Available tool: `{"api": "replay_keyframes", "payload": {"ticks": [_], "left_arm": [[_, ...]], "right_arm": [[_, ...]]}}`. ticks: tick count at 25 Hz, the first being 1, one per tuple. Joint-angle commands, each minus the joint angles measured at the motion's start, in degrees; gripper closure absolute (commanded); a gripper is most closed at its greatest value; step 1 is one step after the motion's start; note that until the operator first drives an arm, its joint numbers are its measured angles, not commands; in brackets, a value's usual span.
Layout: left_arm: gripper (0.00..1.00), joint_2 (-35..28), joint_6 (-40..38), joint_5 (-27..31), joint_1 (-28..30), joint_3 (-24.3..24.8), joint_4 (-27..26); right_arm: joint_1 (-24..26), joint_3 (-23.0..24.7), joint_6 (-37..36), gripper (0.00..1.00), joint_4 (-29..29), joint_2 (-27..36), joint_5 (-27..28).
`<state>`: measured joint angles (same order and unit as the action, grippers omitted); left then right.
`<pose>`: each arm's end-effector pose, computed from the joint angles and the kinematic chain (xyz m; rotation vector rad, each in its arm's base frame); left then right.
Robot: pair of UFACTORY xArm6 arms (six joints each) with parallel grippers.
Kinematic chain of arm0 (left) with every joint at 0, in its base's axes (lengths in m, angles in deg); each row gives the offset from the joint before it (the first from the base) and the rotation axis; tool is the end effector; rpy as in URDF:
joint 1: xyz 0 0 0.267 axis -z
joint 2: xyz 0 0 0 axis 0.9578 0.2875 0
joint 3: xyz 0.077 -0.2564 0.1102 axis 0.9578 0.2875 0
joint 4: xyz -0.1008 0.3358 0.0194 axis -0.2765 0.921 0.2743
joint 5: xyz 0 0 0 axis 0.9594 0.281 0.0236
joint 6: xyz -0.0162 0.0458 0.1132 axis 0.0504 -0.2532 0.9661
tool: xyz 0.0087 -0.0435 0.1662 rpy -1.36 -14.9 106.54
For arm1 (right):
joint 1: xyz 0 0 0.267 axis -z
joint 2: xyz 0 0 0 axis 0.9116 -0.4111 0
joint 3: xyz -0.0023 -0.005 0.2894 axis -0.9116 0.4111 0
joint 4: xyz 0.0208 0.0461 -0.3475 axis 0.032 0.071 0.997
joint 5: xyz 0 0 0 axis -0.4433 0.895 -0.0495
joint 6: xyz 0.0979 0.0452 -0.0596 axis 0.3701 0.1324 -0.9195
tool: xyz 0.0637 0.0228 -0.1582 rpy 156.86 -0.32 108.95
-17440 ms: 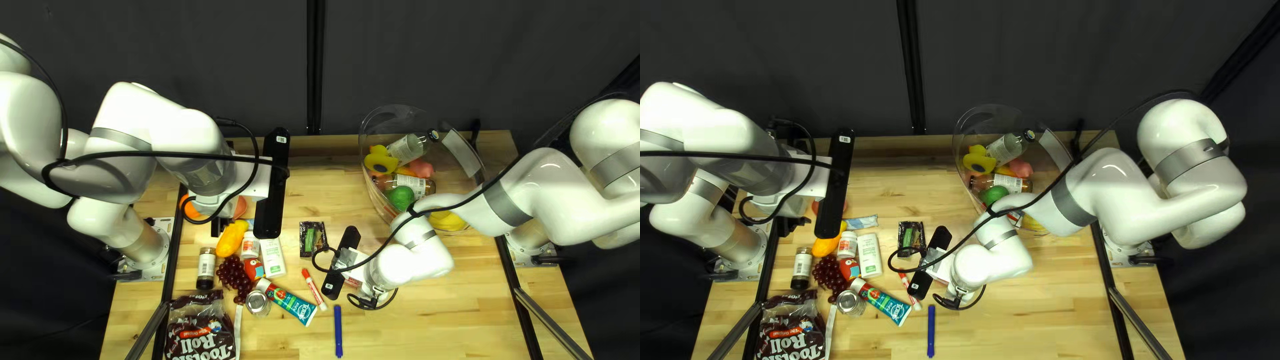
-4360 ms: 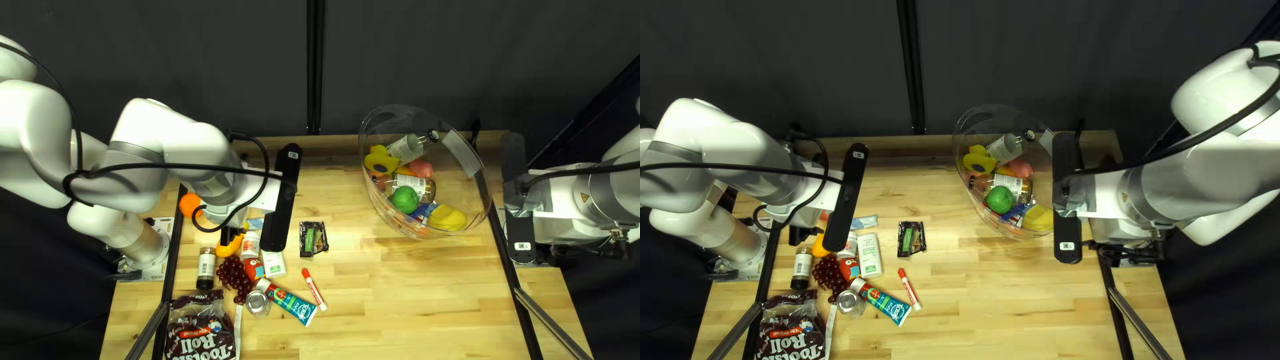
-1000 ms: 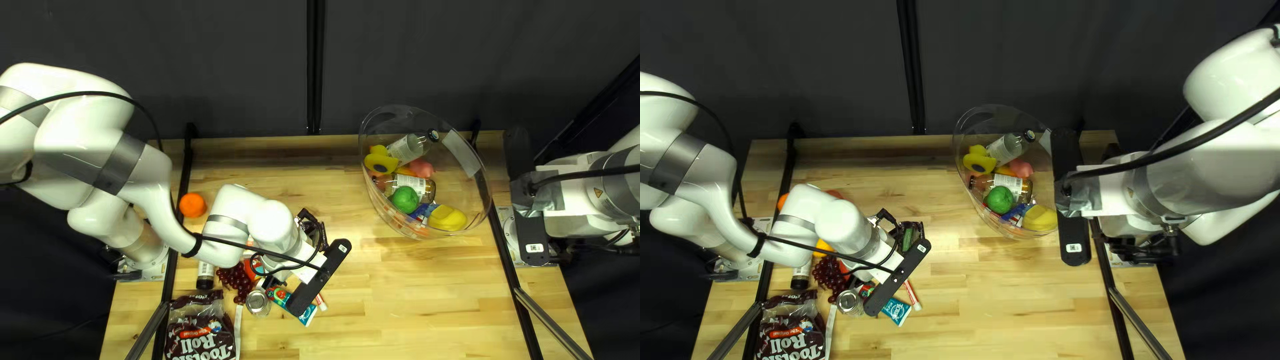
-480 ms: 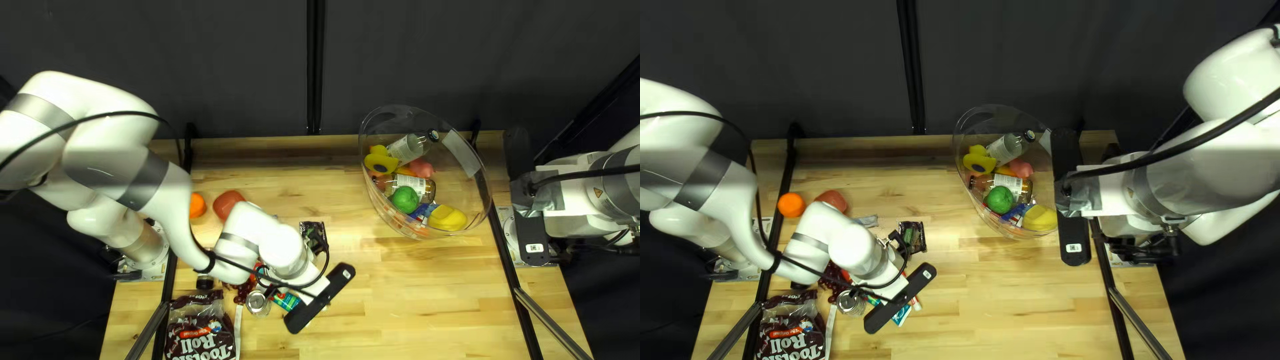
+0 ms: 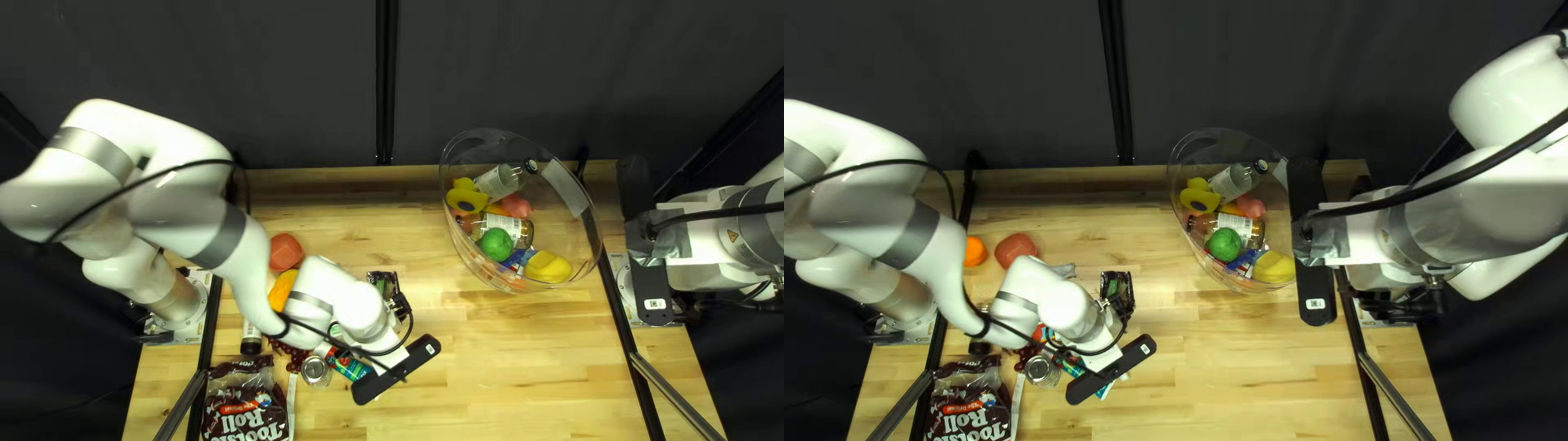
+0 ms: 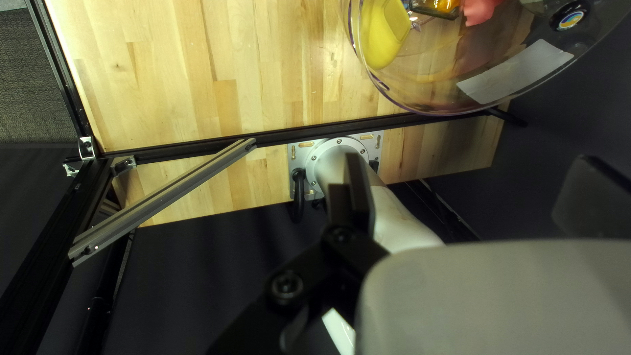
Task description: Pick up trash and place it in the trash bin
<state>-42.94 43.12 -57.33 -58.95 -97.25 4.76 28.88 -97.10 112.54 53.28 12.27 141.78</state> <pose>0.4528 -0.1111 0.0255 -2.6819 1.5527 -0.0566 0.2540 0.1080 0.4409 2.8519 0.0366 -0.0358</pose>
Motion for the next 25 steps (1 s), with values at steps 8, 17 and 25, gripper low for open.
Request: {"api": "replay_keyframes", "payload": {"ticks": [8,17,25], "left_arm": [[0.13,1.86,1.43,-1.07,-0.93,0.18,-0.47],[1.0,1.64,0.86,-1.24,-0.82,0.68,0.23],[0.98,0.95,0.19,-1.62,-1.02,1.75,1.03]], "right_arm": [[0.0,0.0,0.0,0.0,0.0,0.0,0.0],[0.0,0.0,0.0,0.0,0.0,0.0,0.0],[0.0,0.0,0.0,0.0,0.0,0.0,0.0]]}}
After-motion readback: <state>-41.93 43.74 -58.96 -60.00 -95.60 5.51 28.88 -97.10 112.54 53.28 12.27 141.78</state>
